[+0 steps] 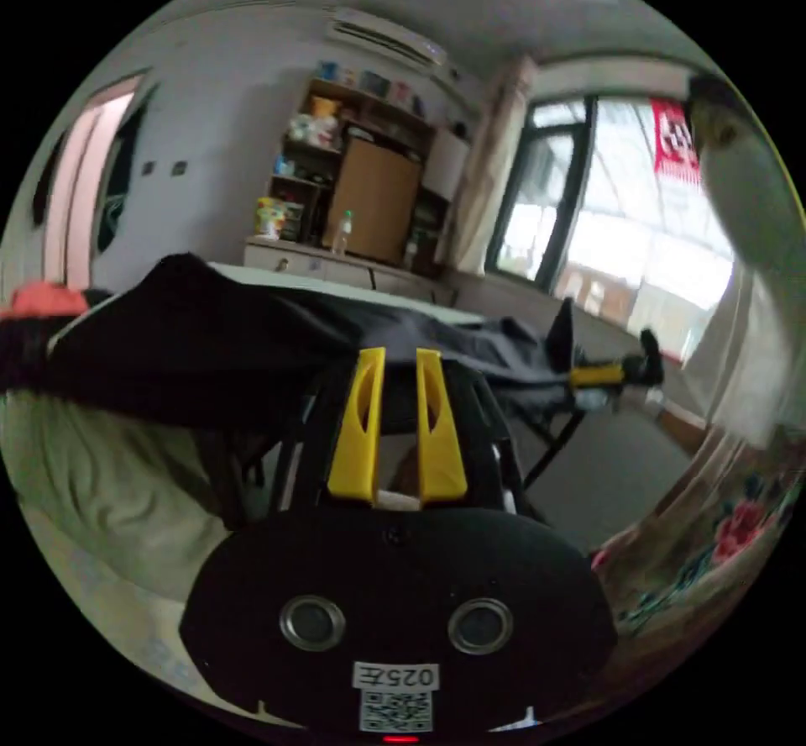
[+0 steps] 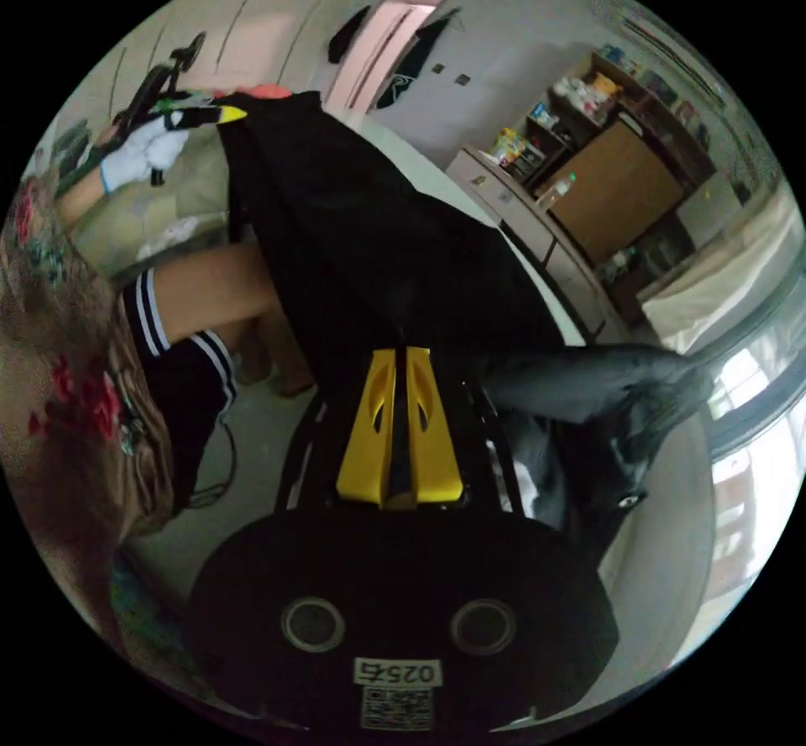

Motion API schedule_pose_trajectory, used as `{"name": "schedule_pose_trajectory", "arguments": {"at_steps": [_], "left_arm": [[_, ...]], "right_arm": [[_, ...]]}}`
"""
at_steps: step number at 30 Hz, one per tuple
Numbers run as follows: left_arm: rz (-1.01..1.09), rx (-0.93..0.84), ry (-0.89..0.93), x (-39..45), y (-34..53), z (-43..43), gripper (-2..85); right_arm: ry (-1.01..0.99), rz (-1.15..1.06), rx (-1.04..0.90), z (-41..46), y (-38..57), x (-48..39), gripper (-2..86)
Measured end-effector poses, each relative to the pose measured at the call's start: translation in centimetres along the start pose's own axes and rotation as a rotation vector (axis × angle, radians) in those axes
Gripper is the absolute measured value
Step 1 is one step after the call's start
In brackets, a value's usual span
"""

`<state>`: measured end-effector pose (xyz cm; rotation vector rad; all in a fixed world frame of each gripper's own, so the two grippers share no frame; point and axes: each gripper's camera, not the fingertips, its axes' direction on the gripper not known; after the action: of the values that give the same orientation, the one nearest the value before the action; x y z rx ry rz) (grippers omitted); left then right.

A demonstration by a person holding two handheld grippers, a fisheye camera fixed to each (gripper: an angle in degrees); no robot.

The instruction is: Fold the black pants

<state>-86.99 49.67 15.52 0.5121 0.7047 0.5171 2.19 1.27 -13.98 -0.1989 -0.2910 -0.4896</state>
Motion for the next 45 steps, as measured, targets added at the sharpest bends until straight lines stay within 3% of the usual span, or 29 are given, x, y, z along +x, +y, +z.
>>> {"name": "schedule_pose_trajectory", "arguments": {"at_steps": [3, 6, 9, 13, 17, 22, 26, 31, 33, 36, 41, 45], "left_arm": [[-0.225, 0.055, -0.086, -4.1, -1.2, -3.7, 13.4], [-0.392, 0.155, -0.11, -7.4, -2.3, -6.5, 14.2], [-0.481, 0.23, -0.154, -9.8, -3.9, -7.7, 12.9], [-0.629, 0.112, -0.336, -12.9, -6.1, -6.6, 11.4], [-0.637, 0.023, -0.299, -15.3, -7.9, -4.3, 10.2], [-0.664, 0.061, -0.274, -16.1, -9.1, -4.2, 6.3], [-0.667, 0.045, -0.274, -16.3, -9.7, -4.2, 5.9], [-0.604, 0.041, -0.37, -14.7, -10.2, -4.3, 4.9], [-0.493, 0.076, -0.488, -12.2, -10.7, -5.0, 2.3], [-0.418, 0.048, -0.519, -11.3, -11.6, -4.4, -0.3], [-0.481, 0.064, -0.351, -14.6, -12.5, -4.2, -1.0], [-0.481, 0.064, -0.399, -16.1, -12.9, -2.8, -1.2]], "right_arm": [[-0.261, 0.182, 0.056, -0.8, 0.7, 3.5, 12.0], [-0.513, 0.281, 0.192, -1.8, 1.1, 5.2, 18.7], [-0.327, 0.385, 0.302, -3.4, 1.9, 5.6, 18.7], [-0.044, 0.517, 0.355, -6.1, 2.8, 8.4, 17.1], [0.191, 0.657, 0.248, -8.6, 2.7, 16.3, 16.2], [0.033, 0.899, 0.165, -8.6, 3.0, 30.8, 16.2], [-0.226, 1.021, -0.032, -3.4, 1.6, 41.0, 17.7], [-0.184, 1.049, -0.392, 3.1, -0.8, 46.0, 15.9], [-0.13, 0.946, -0.465, 4.4, -2.5, 45.9, 5.8], [-0.041, 0.825, -0.498, 5.1, -4.1, 44.7, -0.2], [-0.121, 0.959, -0.288, 3.5, -3.5, 47.3, -0.9], [-0.137, 1.016, 0.084, -1.7, -2.5, 49.5, -1.0]]}}
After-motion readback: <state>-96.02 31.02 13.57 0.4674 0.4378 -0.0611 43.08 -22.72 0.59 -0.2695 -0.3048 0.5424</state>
